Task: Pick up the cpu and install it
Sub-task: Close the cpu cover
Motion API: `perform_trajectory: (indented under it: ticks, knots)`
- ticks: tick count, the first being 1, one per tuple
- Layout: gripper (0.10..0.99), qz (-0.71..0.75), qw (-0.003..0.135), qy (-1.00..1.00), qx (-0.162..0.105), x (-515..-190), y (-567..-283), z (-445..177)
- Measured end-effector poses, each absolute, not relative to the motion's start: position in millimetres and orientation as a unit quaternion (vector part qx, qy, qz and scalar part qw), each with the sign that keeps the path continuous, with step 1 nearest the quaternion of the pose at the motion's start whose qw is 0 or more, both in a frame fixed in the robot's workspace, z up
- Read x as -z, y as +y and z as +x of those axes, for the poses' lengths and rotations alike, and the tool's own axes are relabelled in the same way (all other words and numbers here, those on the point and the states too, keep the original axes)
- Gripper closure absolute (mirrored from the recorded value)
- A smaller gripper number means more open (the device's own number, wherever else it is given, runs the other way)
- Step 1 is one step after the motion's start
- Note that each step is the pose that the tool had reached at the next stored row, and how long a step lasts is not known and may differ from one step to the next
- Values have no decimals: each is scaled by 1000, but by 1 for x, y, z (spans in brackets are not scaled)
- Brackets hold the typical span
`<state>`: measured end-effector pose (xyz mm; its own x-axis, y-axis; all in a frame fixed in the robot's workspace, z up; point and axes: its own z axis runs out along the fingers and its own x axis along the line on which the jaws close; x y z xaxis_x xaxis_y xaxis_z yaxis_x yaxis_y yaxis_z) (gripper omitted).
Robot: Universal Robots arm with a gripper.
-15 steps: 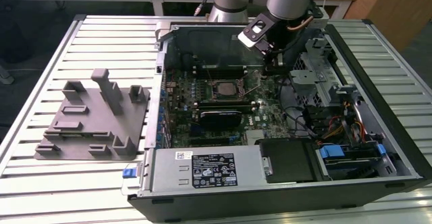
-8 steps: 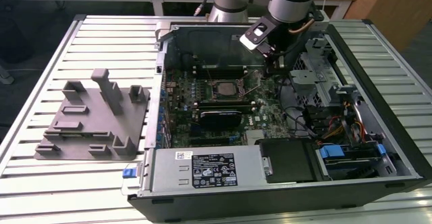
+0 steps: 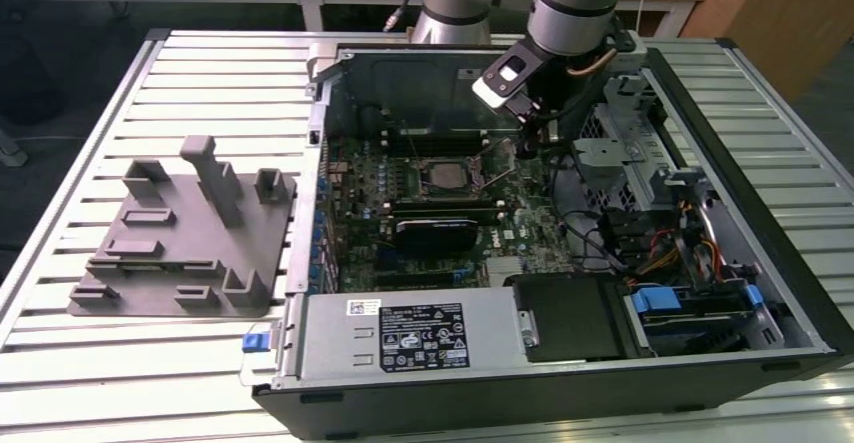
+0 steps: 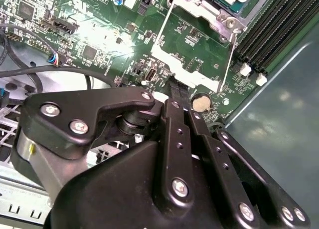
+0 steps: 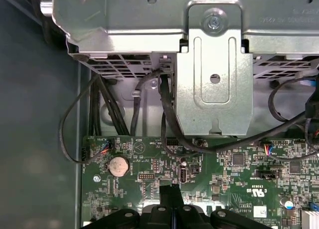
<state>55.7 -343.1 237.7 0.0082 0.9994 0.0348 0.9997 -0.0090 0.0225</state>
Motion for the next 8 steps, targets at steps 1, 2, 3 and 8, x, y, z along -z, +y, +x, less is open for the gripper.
perform_trajectory:
  ticks: [1, 2, 3, 8]
  knots:
    - [980, -710, 4, -704, 20, -238, -343, 56]
    - [980, -710, 4, -704, 20, -238, -343, 56]
    - [980, -710, 4, -704, 20, -238, -343, 56]
    - [980, -710, 4, -704, 20, -237, -343, 56]
